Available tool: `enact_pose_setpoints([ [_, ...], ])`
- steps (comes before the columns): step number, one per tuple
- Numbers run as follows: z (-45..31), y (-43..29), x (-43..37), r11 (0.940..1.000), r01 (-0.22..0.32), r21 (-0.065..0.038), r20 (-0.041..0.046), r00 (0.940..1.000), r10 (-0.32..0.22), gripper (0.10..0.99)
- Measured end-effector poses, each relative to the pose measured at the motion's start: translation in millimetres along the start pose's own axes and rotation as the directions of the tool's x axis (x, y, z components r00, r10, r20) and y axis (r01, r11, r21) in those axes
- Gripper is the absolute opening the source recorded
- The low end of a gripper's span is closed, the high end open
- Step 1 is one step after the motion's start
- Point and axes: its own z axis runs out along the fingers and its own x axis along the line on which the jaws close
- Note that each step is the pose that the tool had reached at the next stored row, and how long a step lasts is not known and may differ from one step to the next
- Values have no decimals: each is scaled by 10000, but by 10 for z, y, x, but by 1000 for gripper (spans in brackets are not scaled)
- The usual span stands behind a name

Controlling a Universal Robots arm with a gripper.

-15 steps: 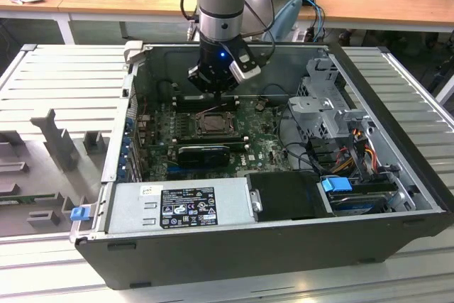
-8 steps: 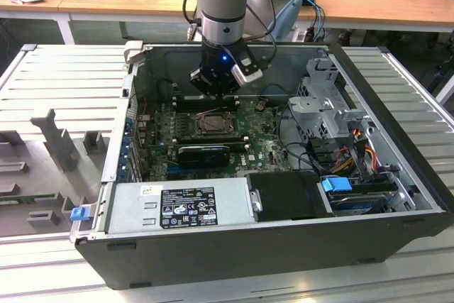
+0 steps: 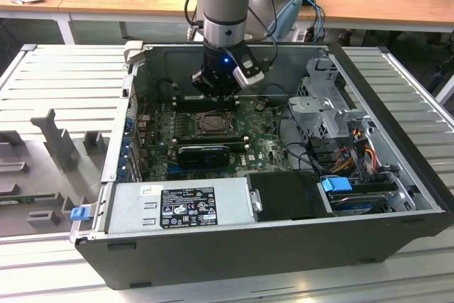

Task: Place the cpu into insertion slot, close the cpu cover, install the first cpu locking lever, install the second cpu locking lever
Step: 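Install the first cpu locking lever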

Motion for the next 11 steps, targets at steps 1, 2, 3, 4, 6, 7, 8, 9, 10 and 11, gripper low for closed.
enact_pose_setpoints([
  [1, 5, -3, 1, 10000, -3, -1, 1, 10000, 3, 106],
  [2, 11, -6, 1, 10000, -8, -1, 1, 10000, 8, 106],
  [3, 17, -11, -1, 10000, -9, 1, 0, 10000, 9, 106],
  [4, 21, -14, -5, 10000, -12, 2, 0, 10000, 12, 106],
  [6, 34, -20, -15, 10000, -21, 1, 1, 10000, 21, 106],
  [7, 36, -21, -16, 10000, -22, 0, 1, 10000, 22, 106],
  [8, 39, -21, -16, 10000, -23, 1, 1, 10000, 23, 106],
  [9, 41, -21, -16, 10000, -23, 1, 1, 10000, 23, 106],
  [10, 43, -21, -16, 10000, -22, 0, 1, 10000, 22, 106],
  [11, 47, -21, -16, 10000, -22, 0, 1, 10000, 22, 106],
])
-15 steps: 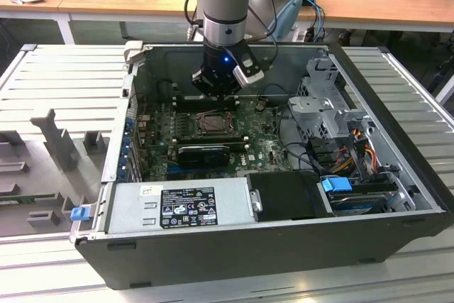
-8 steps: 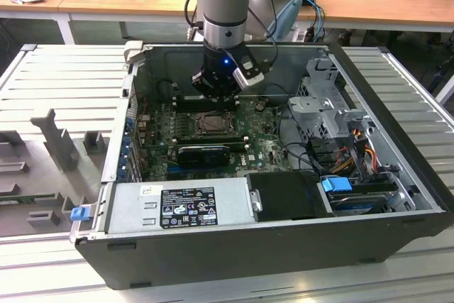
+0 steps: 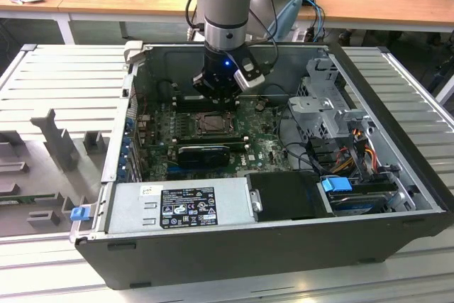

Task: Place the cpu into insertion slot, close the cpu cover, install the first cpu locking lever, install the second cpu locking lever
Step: 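Install the first cpu locking lever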

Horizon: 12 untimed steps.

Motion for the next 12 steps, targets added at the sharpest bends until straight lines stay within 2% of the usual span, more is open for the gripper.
enact_pose_setpoints([
  [12, 10, -1, 1, 10000, 1, 27, -5, 10000, -1, 106],
])
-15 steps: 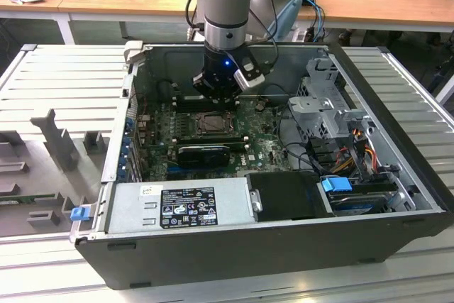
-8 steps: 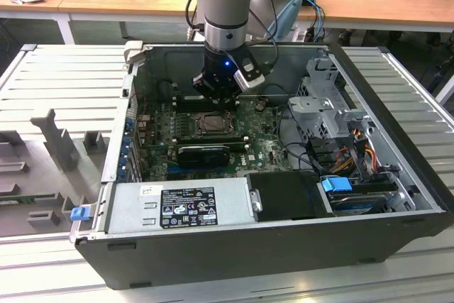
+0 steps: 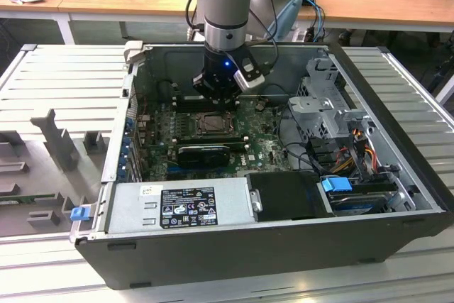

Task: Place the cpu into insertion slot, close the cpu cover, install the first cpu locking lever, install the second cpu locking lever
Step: 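Install the first cpu locking lever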

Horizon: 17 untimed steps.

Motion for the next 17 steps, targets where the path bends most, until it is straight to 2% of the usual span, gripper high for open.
enact_pose_setpoints([
  [4, 4, 0, 0, 10000, 1, 58, 1, 10000, -1, 106],
  [5, 6, 0, 0, 9999, 2, 155, -3, 10000, -2, 106],
  [6, 7, 1, -1, 9998, 5, 193, -6, 10000, -4, 106],
  [13, 32, -3, 1, 9998, 3, 195, -9, 10000, -3, 106],
  [16, 25, 0, 0, 10000, 0, 84, 3, 10000, 0, 106],
  [17, -17, 2, -1, 10000, 1, 87, 1, 10000, -1, 106],
])
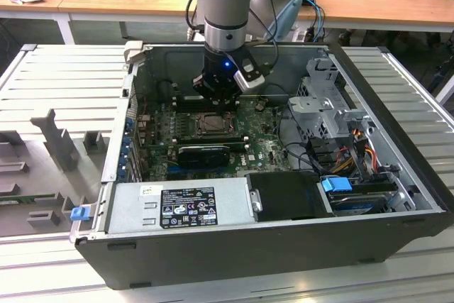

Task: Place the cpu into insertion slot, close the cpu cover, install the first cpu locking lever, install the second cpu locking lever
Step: 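Install the first cpu locking lever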

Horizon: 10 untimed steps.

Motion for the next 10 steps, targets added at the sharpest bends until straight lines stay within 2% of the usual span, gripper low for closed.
enact_pose_setpoints([
  [4, -136, 6, -3, 10000, 1, 4, -2, 10000, -1, 106],
  [10, -139, -17, -3, 10000, 1, 5, -3, 10000, -1, 106],
])
